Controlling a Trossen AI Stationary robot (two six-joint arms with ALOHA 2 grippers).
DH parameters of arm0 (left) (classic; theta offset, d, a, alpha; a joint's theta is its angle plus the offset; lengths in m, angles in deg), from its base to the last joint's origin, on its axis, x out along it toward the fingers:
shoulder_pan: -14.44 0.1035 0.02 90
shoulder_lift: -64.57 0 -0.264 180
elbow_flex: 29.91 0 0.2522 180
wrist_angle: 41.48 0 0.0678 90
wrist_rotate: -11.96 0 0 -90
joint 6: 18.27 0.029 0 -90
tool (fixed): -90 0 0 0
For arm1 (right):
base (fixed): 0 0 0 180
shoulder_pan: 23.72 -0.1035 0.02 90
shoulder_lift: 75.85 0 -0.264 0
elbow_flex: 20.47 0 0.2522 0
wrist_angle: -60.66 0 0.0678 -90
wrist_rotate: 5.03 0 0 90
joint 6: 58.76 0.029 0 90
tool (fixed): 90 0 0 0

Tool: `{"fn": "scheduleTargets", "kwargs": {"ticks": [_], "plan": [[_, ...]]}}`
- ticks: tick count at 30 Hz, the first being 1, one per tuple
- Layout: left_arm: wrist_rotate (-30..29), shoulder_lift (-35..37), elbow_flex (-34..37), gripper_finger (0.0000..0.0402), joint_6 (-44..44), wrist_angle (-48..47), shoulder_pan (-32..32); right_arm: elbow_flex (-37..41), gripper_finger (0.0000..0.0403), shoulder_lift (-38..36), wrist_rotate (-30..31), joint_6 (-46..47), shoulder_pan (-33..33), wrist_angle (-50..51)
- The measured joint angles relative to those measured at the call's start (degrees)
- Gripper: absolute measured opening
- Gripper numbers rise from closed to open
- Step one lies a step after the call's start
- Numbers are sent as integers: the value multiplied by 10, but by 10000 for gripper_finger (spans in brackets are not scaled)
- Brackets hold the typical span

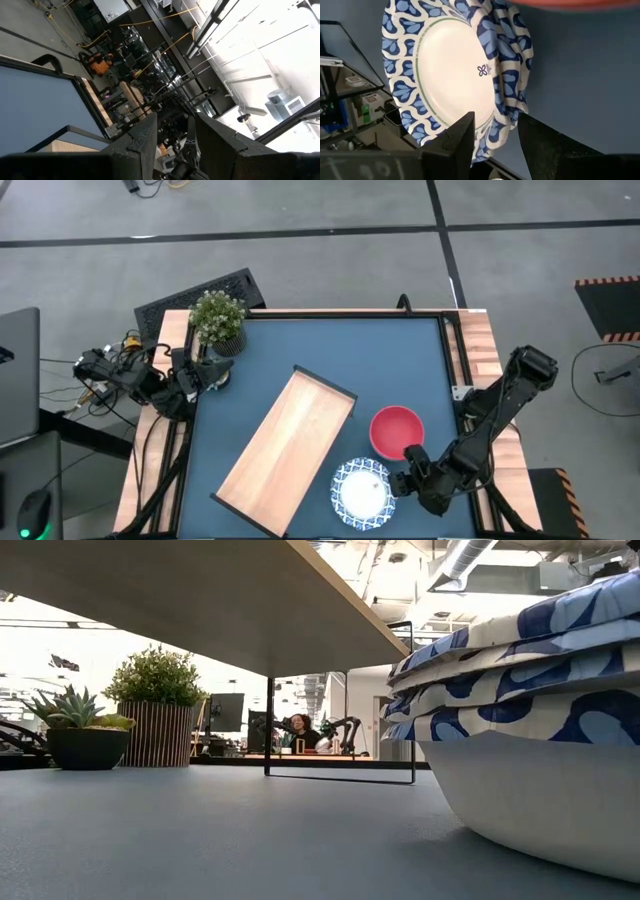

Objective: Place and stack bowls onto a shelf
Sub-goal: Put the white bowl on the shelf

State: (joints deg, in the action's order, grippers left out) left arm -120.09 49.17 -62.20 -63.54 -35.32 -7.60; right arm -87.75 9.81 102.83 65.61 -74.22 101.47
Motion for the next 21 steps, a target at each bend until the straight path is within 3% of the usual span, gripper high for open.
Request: {"fn": "scheduleTargets", "kwargs": {"ticks": [8, 21], "plan": [[2, 0, 0, 121, 0, 0, 0, -18, 177, 69, -7, 2, 2, -68], [-7, 0, 0, 121, 12, 1, 0, -76, 159, 79, -12, 2, 2, 35]]}}
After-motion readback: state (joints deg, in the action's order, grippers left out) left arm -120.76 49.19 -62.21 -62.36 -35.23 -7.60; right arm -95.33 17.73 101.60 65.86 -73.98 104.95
